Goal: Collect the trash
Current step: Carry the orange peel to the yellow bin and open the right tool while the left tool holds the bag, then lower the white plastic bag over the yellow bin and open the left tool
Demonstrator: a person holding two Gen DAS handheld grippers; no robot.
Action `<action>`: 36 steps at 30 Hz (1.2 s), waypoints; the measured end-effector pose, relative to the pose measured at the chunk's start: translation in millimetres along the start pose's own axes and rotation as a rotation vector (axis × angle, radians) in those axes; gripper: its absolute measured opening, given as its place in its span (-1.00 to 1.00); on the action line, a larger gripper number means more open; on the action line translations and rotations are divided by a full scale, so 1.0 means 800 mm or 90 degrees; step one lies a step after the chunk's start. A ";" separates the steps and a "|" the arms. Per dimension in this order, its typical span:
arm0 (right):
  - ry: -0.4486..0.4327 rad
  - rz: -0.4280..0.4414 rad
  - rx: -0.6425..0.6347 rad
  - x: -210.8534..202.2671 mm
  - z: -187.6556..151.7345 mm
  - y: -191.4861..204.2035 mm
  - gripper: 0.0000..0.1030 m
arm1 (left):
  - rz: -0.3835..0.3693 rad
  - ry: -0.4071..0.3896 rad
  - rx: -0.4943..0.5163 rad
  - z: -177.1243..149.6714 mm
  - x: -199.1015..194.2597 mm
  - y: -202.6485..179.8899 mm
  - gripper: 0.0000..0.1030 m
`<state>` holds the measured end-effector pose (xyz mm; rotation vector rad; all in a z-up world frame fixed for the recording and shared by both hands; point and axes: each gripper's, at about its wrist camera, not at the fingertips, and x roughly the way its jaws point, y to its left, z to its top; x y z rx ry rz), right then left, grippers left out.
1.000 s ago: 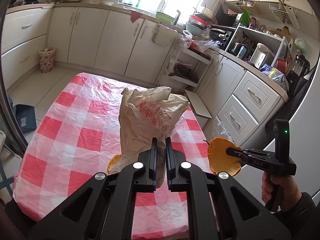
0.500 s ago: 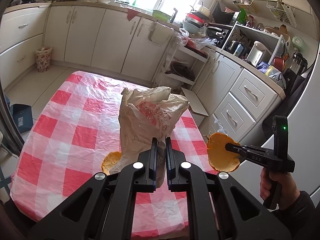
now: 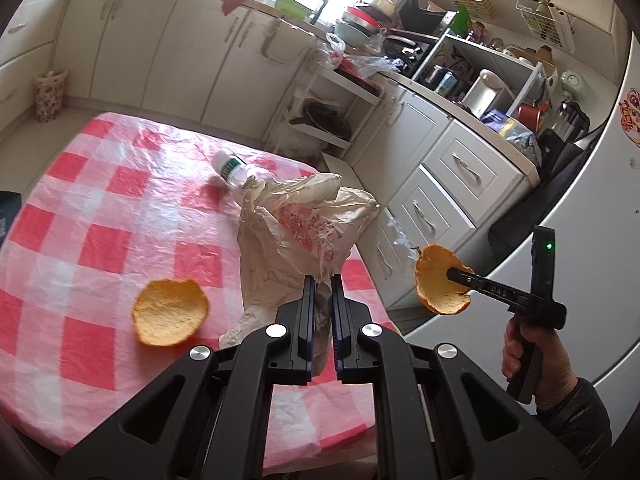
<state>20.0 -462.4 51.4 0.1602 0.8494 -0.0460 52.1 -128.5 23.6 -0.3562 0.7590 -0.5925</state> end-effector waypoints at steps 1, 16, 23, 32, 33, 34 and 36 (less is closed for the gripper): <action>0.008 -0.021 0.006 0.003 -0.003 -0.010 -0.86 | -0.007 0.006 -0.001 -0.002 0.006 -0.003 -0.86; 0.029 -0.156 0.097 0.021 0.007 -0.069 -0.01 | -0.117 0.124 0.037 -0.030 0.121 -0.115 -0.86; -0.150 -0.103 0.186 -0.064 0.034 -0.082 0.24 | -0.153 0.198 0.070 -0.062 0.207 -0.197 -0.86; -0.187 -0.076 0.218 -0.074 0.047 -0.091 0.24 | -0.118 0.291 0.028 -0.104 0.320 -0.237 -0.85; -0.188 -0.076 0.214 -0.074 0.048 -0.090 0.24 | -0.104 0.304 0.020 -0.109 0.332 -0.237 -0.84; -0.188 -0.075 0.213 -0.073 0.048 -0.090 0.24 | -0.095 0.316 0.010 -0.112 0.343 -0.236 -0.78; -0.190 -0.071 0.218 -0.075 0.047 -0.090 0.24 | -0.073 0.338 -0.011 -0.117 0.359 -0.233 -0.50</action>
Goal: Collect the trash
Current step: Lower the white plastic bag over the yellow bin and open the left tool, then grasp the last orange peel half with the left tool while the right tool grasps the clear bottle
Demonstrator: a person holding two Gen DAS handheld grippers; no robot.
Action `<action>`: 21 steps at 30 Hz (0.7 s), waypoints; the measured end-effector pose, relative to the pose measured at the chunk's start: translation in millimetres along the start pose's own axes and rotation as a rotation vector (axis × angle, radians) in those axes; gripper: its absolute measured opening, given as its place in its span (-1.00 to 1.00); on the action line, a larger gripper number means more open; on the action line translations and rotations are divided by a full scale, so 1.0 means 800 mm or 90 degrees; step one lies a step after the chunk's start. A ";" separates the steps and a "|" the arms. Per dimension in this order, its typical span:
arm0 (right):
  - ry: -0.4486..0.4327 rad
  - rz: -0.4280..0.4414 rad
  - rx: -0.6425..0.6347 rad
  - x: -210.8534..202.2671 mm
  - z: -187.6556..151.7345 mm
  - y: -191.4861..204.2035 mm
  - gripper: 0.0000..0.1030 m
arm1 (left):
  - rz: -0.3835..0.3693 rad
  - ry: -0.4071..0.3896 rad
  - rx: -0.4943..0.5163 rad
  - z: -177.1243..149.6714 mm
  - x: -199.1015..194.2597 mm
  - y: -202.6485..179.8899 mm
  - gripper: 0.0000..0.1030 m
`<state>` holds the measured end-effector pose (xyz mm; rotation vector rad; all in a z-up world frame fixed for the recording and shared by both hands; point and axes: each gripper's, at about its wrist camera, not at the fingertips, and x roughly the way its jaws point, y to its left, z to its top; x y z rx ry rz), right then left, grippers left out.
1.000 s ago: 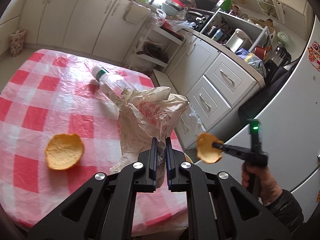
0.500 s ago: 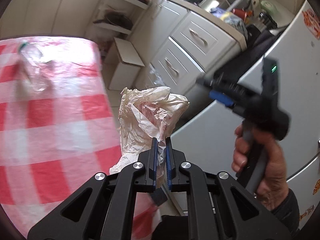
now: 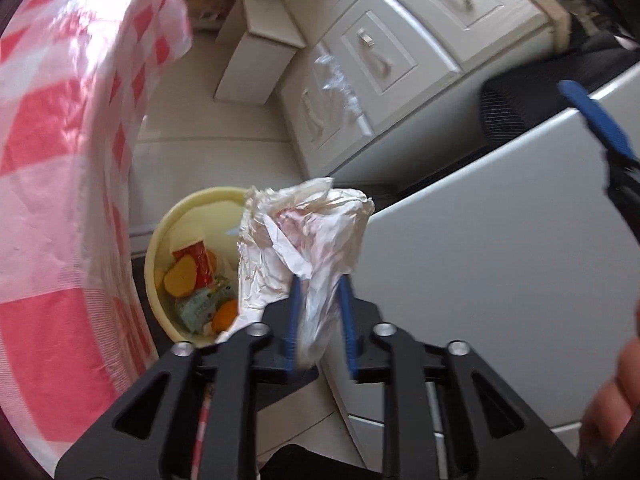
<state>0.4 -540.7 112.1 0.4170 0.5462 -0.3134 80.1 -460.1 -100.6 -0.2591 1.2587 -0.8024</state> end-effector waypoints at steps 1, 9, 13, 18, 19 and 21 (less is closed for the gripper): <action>0.000 0.001 0.002 -0.001 -0.001 0.000 0.24 | 0.000 0.006 -0.011 0.001 0.007 0.002 -0.46; 0.002 0.009 -0.003 0.003 -0.003 0.003 0.24 | -0.018 -0.014 -0.031 -0.008 -0.019 0.020 -0.19; 0.013 0.017 0.001 0.008 -0.005 0.003 0.24 | -0.025 -0.055 -0.015 -0.016 -0.069 0.024 -0.12; 0.057 0.043 -0.022 0.024 -0.015 0.022 0.26 | 0.022 -0.139 0.015 -0.035 -0.155 0.054 0.04; 0.068 0.052 -0.030 0.028 -0.018 0.031 0.27 | 0.045 -0.160 0.017 -0.039 -0.174 0.065 0.09; 0.099 0.072 -0.060 0.039 -0.026 0.056 0.33 | 0.090 -0.200 0.011 -0.047 -0.210 0.089 0.17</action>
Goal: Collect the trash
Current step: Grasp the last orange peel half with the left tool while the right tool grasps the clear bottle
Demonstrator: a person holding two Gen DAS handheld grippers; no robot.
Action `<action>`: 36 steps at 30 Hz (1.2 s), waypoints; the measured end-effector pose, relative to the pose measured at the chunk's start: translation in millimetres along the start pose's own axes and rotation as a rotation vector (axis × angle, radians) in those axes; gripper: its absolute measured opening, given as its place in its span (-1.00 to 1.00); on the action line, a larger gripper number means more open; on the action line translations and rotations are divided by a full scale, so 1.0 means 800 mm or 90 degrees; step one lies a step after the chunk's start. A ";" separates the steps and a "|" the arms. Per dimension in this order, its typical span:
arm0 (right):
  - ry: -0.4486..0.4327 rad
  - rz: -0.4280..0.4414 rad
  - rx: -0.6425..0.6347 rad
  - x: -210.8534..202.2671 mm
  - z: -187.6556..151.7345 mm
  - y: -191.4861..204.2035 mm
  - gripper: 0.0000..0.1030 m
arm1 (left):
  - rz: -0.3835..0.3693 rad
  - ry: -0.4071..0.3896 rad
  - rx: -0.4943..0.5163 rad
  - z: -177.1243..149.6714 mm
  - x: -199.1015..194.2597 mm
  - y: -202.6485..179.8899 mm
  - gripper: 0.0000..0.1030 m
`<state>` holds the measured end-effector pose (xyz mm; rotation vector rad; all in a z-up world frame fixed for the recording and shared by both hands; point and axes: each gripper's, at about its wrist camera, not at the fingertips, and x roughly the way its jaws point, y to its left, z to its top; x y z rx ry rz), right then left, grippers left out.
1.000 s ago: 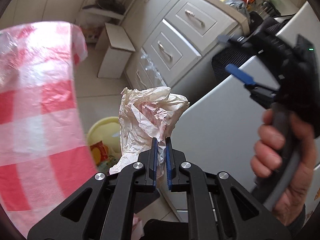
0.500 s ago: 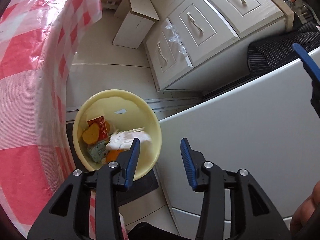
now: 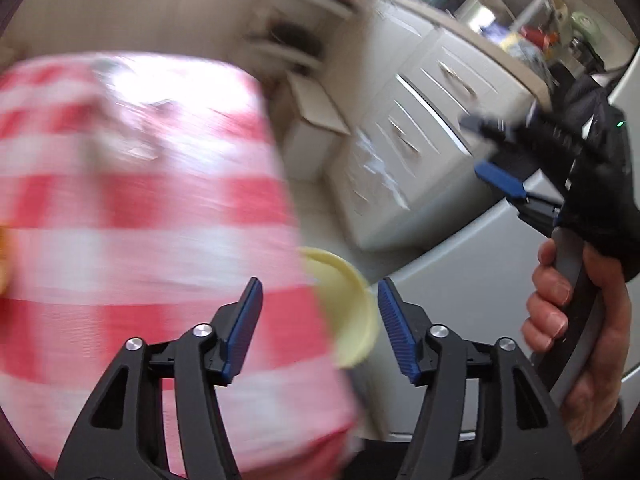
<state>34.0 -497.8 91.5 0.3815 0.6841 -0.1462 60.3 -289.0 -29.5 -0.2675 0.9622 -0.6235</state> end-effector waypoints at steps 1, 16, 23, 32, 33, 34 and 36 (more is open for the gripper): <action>0.014 0.009 -0.019 0.007 -0.003 0.014 0.35 | 0.034 -0.027 -0.002 0.001 -0.021 0.021 0.20; 0.129 0.079 -0.355 0.132 -0.062 0.233 0.58 | 0.197 -0.088 -0.139 0.032 -0.116 0.257 0.30; 0.140 0.038 -0.469 0.190 -0.082 0.288 0.60 | 0.175 -0.041 -0.092 0.031 -0.084 0.259 0.30; 0.188 0.026 -0.446 0.251 -0.077 0.286 0.55 | 0.152 -0.030 -0.054 0.026 -0.070 0.244 -0.02; 0.192 0.031 -0.441 0.254 -0.077 0.286 0.49 | 0.145 -0.026 -0.046 0.024 -0.069 0.240 -0.20; 0.198 0.036 -0.438 0.254 -0.078 0.284 0.27 | 0.135 -0.017 -0.042 0.022 -0.066 0.238 -0.43; 0.216 0.051 -0.431 0.255 -0.080 0.282 0.08 | 0.119 -0.009 -0.040 0.017 -0.062 0.236 -0.68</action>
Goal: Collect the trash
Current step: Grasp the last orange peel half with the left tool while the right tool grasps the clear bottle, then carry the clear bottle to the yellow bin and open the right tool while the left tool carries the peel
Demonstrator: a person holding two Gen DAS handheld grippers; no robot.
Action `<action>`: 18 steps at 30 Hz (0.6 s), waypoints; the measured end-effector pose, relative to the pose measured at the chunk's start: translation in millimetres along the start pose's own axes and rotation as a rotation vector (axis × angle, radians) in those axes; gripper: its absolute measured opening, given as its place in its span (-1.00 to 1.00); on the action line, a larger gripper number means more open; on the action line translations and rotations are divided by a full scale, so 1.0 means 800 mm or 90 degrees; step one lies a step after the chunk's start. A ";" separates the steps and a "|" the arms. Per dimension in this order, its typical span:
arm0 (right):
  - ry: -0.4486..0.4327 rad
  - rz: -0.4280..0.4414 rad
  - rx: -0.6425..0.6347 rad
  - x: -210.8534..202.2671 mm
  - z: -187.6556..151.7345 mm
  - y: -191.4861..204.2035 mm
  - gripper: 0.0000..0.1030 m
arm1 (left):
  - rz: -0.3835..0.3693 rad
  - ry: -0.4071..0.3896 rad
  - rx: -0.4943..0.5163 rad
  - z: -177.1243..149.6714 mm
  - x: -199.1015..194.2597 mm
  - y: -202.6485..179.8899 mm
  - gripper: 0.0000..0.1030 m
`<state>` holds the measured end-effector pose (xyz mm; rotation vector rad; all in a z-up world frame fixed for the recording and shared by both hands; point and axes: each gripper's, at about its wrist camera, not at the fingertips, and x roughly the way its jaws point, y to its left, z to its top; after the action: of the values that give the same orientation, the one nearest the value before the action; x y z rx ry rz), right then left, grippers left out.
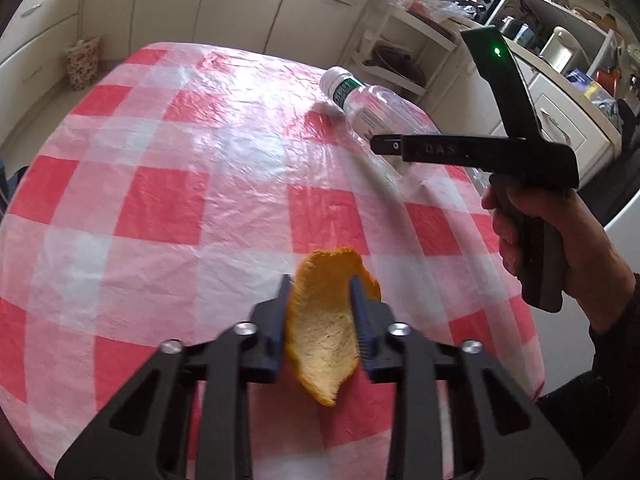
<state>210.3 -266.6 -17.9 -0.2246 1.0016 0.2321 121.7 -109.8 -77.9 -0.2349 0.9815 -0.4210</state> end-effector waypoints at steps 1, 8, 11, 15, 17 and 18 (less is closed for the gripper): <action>0.001 0.001 0.001 -0.001 -0.001 -0.001 0.08 | -0.012 0.007 -0.003 -0.003 0.002 -0.001 -0.82; -0.019 0.030 0.020 -0.031 -0.014 -0.009 0.07 | -0.048 0.006 -0.031 -0.012 -0.009 -0.003 -0.87; -0.028 0.033 0.025 -0.046 -0.022 -0.012 0.07 | -0.059 -0.003 -0.031 -0.011 -0.020 -0.010 -0.87; -0.039 0.034 0.033 -0.071 -0.040 -0.023 0.07 | -0.071 -0.012 -0.027 -0.012 -0.034 -0.022 -0.87; -0.048 0.030 0.043 -0.090 -0.053 -0.033 0.07 | -0.079 -0.017 -0.023 -0.013 -0.041 -0.030 -0.87; -0.053 0.027 0.050 -0.100 -0.060 -0.039 0.07 | -0.083 -0.020 -0.021 -0.013 -0.044 -0.034 -0.87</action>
<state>139.6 -317.5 27.7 -0.1216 0.9312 0.2379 89.3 -118.5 -46.9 -0.3346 0.9465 -0.5191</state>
